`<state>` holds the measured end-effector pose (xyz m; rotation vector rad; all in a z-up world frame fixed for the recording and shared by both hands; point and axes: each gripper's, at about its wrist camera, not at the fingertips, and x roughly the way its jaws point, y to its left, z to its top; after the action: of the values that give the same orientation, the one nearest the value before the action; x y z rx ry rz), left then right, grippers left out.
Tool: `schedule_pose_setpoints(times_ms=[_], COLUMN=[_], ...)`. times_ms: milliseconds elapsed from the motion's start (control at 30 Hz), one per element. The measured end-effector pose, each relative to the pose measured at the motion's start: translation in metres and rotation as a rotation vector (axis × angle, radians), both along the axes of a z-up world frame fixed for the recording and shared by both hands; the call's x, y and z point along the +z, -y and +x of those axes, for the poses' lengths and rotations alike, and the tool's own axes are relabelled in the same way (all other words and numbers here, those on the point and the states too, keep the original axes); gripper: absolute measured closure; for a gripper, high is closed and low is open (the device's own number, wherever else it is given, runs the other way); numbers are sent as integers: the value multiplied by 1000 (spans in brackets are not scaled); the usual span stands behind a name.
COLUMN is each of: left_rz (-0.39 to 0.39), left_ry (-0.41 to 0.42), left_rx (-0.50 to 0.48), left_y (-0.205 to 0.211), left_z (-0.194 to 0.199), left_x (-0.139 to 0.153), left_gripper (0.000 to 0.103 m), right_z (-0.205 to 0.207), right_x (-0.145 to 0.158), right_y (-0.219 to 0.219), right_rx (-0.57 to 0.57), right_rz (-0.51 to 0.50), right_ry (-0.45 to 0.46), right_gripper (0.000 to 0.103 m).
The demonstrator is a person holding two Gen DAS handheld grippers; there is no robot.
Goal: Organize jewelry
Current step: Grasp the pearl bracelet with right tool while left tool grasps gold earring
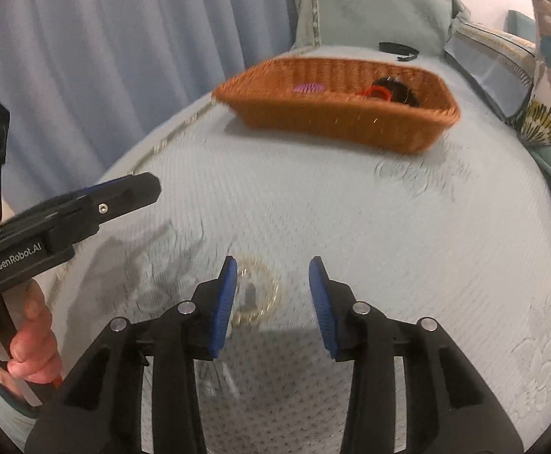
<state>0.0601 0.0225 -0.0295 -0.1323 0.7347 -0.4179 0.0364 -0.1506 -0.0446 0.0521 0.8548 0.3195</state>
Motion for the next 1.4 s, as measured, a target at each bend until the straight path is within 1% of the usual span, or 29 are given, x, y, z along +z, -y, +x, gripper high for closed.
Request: schedule_pose_setpoints(times_ms=[133,200,333,400,500,600,700,800,867,1000,1133,1167,1200,1233,1267,1300,1333,1400], left_rz=[-25,-25,-25,-33,-60,-55,-61,-64,-23,102,162,177,191,200,206,212,218,204], left_ry=[-23,-39,-59,-66,-79,-80,-88,-116,-114,-73,-51,-44,-38,-32,-30,-27,-26,-29], left_rx=[0,1,-2,-7,-19,-21,-36,-99,-140,-190,-225,-229,-230,-236,-237,-238,-230,-224], left_y=[-3,-3,-2,-1,-2,-1,2,13,26,53,65,67,69,71,69,70,70,67], left_z=[-1,2,6,6,7,7,7,7,4,-5,-12,-12,-13,-15,-16,-16,-16,-15], left_x=[-14,-21,-29,-30,-31,-32,-34,-39,-41,-44,-46,-47,-47,-48,-48,-48,-49,-47], left_gripper=[60,60,60,60,61,61,61,61,61,61,61,62,67,76,80,88,92,94], right_z=[-2,-1,-1,0,-1,-3,-5,-2,5,16,19,19,18,18,18,19,18,18], right_x=[-10,-16,-24,-24,-20,-9,2,7,3,-11,-22,-22,-22,-22,-23,-23,-23,-22], right_y=[-4,-5,-11,-15,-16,-11,-6,8,23,51,61,61,60,61,62,62,64,68], right_rx=[7,11,10,15,22,27,10,-42,-96,-188,-210,-209,-207,-208,-207,-204,-203,-208], right_rz=[-13,-10,-42,-70,-63,-20,-9,-18,-28,-21,-6,-6,-7,-4,4,13,20,43], right_ry=[-12,-24,-24,-17,3,39,78,87,62,-9,-42,-41,-39,-40,-45,-45,-46,-53], right_gripper=[74,80,84,95,96,96,96,96,96,96,96,96,95,95,94,94,94,94])
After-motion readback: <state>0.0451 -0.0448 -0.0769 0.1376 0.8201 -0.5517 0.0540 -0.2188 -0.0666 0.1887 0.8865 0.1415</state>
